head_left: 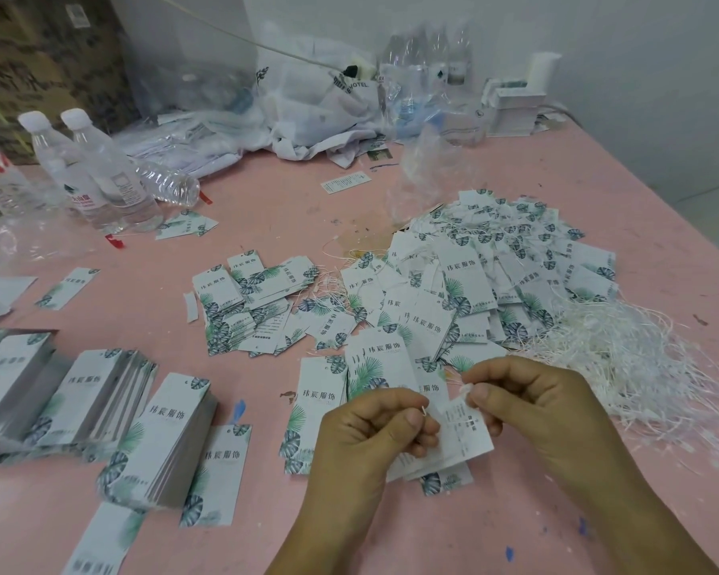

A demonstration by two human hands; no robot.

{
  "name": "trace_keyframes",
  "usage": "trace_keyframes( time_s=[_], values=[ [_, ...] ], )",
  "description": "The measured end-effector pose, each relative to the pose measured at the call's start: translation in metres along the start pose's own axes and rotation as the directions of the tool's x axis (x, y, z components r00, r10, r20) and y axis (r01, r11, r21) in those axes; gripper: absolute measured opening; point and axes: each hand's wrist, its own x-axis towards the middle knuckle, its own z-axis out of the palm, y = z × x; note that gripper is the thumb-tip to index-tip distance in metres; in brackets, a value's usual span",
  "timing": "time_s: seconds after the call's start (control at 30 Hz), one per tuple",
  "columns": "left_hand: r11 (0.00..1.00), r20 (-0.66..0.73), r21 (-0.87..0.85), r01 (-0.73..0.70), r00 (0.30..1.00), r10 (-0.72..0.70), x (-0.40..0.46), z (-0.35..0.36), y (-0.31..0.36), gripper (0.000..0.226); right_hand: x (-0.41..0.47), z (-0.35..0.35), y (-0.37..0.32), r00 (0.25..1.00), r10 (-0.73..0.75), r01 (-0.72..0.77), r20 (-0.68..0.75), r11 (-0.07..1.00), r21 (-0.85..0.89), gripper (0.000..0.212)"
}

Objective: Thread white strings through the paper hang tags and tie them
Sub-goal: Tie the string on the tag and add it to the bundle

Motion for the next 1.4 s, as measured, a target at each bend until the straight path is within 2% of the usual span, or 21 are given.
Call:
trace_keyframes(
  time_s=[0.27, 0.63, 0.9, 1.1, 1.4],
  values=[
    [0.997, 0.027, 0.069, -0.046, 0.999, 0.044, -0.002, 0.004, -0.001, 0.015, -0.005, 0.001, -0.002, 0.997, -0.029, 0.031, 0.067, 0.999, -0.028, 0.016],
    [0.989, 0.044, 0.112, -0.099, 0.995, 0.095, -0.003, 0.006, 0.003, 0.006, -0.010, 0.007, -0.001, 0.991, -0.124, 0.126, 0.058, 0.992, -0.031, 0.016],
    [0.975, 0.013, 0.193, -0.113, 0.994, 0.113, -0.007, 0.010, 0.006, 0.005, -0.013, 0.012, 0.001, 0.958, -0.275, 0.286, 0.077, 0.926, -0.249, 0.018],
    [0.966, -0.010, 0.226, -0.126, 0.991, 0.132, -0.008, 0.013, 0.008, 0.005, -0.014, 0.014, 0.004, 0.931, -0.349, 0.365, 0.107, 0.885, -0.288, 0.016],
    [0.963, -0.034, 0.244, -0.117, 0.991, 0.129, -0.009, 0.014, 0.008, 0.008, -0.015, 0.014, 0.005, 0.933, -0.350, 0.358, 0.084, 0.885, -0.296, 0.018]
  ],
)
